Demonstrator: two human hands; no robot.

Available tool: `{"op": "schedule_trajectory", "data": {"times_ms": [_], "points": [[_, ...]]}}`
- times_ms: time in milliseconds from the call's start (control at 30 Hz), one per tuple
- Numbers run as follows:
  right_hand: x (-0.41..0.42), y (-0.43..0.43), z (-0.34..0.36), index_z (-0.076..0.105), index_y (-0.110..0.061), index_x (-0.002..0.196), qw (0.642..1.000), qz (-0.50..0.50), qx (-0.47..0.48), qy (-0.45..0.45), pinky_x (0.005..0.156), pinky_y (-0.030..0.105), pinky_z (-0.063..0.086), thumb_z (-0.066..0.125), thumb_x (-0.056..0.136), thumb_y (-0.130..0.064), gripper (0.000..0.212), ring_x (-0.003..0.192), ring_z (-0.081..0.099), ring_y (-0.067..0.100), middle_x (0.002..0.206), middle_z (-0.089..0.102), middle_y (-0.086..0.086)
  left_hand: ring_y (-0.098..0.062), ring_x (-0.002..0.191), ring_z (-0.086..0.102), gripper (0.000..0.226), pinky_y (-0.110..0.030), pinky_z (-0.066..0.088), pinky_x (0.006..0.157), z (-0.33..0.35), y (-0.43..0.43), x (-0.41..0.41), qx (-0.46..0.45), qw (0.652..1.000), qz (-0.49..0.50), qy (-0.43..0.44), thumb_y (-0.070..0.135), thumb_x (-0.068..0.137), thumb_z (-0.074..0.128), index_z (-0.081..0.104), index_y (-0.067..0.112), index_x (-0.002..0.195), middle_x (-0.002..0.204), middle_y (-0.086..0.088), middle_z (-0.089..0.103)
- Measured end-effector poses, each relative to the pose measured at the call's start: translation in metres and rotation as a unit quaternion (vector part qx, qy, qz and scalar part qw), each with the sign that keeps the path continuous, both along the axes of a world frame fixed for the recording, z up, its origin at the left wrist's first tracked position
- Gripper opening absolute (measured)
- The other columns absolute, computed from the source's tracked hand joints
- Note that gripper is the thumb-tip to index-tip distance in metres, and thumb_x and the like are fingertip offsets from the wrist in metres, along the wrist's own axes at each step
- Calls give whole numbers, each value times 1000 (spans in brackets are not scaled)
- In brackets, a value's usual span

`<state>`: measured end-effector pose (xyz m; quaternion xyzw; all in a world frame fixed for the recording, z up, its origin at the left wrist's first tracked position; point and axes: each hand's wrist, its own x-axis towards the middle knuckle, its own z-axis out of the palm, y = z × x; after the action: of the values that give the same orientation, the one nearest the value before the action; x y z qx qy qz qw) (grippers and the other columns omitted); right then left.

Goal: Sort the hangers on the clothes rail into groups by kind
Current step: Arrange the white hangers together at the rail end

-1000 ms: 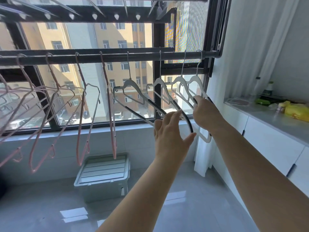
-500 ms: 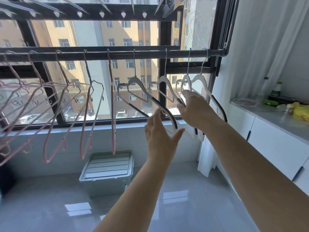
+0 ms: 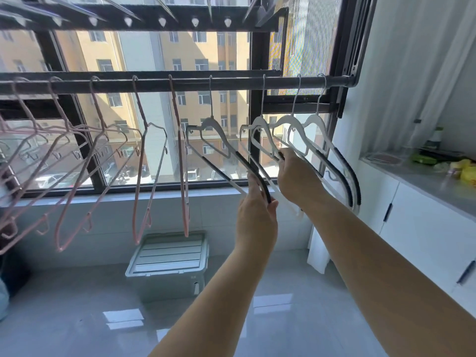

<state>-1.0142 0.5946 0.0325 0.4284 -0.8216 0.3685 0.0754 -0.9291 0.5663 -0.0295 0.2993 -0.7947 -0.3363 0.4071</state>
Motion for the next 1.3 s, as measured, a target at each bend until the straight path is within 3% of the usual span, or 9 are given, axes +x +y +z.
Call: {"op": "schedule_trajectory", "data": {"times_ms": [233,367,567,867,967,1033,1100,1200,1300], "points": [[-8,4,0,40,-3,127,1000,-1,-2,5,53,26,31,32,95,-5,33,68,48,17,80,53,4,-22,112,48,68,-26,35,88,3,0,-4,-9,999,-23,-21,20,91,50,7,18,145,116,-7,57],[-13,4,-2,43,-4,122,1000,-3,-3,5,67,28,35,32,95,-6,29,80,53,23,93,59,10,-22,109,49,68,-26,36,86,2,1,-7,-13,999,-41,-27,20,91,50,9,20,145,113,-7,58],[-14,7,2,40,-5,130,1000,-1,-2,8,78,32,39,29,98,-14,35,105,56,32,114,60,17,-23,105,52,66,-28,38,83,4,0,-11,-21,998,-57,-34,19,90,52,14,19,144,109,-7,60],[-11,9,5,36,-8,133,997,-32,64,23,86,36,40,31,98,-30,42,112,53,31,126,53,15,-18,104,52,71,-28,42,89,-1,2,-2,-21,997,-66,-34,20,87,58,14,18,143,109,-3,60],[0,12,8,36,-7,133,988,-78,72,110,91,38,40,36,96,-32,45,118,44,32,129,45,17,-16,116,44,80,-26,36,97,1,1,12,-23,997,-66,-34,32,82,63,14,14,143,123,0,51],[15,12,13,42,-6,130,981,-64,-6,185,92,33,38,42,94,-27,41,117,43,30,126,46,17,-18,120,41,80,-29,36,102,5,1,24,-40,998,-41,-15,37,80,63,19,12,142,129,-2,45],[37,9,19,48,-6,126,971,-11,-84,222,93,26,35,47,92,-21,37,116,43,27,125,49,15,-20,118,45,69,-36,40,101,12,2,39,-72,996,1,51,29,82,63,28,13,139,128,-5,47],[70,-3,21,50,-11,127,976,99,-110,157,98,19,29,49,92,-18,36,120,45,21,128,50,9,-21,111,52,51,-40,45,95,24,-6,68,-154,971,96,156,10,82,62,45,13,129,120,-6,55],[98,-20,17,45,-13,131,976,209,-57,-21,101,30,40,49,93,-22,39,118,50,18,132,51,5,-22,111,52,47,-36,41,98,25,-26,96,-175,952,180,173,6,80,61,48,10,125,119,-7,57]]}}
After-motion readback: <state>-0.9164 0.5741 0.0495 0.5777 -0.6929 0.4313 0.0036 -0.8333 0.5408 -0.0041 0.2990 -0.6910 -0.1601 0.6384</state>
